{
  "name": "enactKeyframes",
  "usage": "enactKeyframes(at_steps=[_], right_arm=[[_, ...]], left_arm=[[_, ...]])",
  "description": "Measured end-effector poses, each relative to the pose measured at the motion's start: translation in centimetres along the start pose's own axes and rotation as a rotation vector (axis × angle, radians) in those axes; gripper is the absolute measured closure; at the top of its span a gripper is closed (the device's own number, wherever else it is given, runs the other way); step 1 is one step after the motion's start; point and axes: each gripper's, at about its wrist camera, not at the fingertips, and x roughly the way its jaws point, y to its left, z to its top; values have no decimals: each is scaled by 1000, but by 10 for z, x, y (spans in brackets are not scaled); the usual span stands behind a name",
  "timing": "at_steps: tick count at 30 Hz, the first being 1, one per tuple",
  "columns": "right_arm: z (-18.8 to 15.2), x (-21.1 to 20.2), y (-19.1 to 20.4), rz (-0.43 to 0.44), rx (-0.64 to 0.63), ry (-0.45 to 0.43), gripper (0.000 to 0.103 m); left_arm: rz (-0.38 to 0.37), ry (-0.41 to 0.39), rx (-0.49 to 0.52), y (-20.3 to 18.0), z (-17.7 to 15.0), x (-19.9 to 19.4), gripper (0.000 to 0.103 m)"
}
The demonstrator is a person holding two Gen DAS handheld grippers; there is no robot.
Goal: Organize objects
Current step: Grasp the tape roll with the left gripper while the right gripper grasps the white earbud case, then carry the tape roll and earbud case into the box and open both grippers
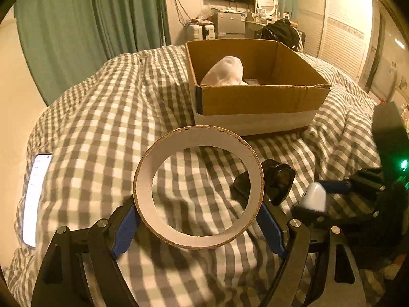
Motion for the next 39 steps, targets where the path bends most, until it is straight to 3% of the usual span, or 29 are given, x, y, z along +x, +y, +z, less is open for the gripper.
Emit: enactKeyframes(at_steps=[12,13,20,25,32,39], right_arm=[[-22,-87,-6,-2,66,-186,50],[-7,-89,-4,-6,68,-198,50],[-6,-155,-2,-50,56,-334,50],[14,-197,-2,-62,36,-428,50],[62,-222,-9,-49,6,-497,50],[125,-205,-27,-32,13,-515,50]], left_arm=[[-9,-74,12,-15,-4,-62,18],[-9,-87,13,-16,-2,-68,18],[-31,-184,15,-17,21,-110,18],[-55,-241,23,-14,54,-124,18],[-51,-295,35,-15,117,-110,18],[-65,-290,27,-15,172,-60,18]])
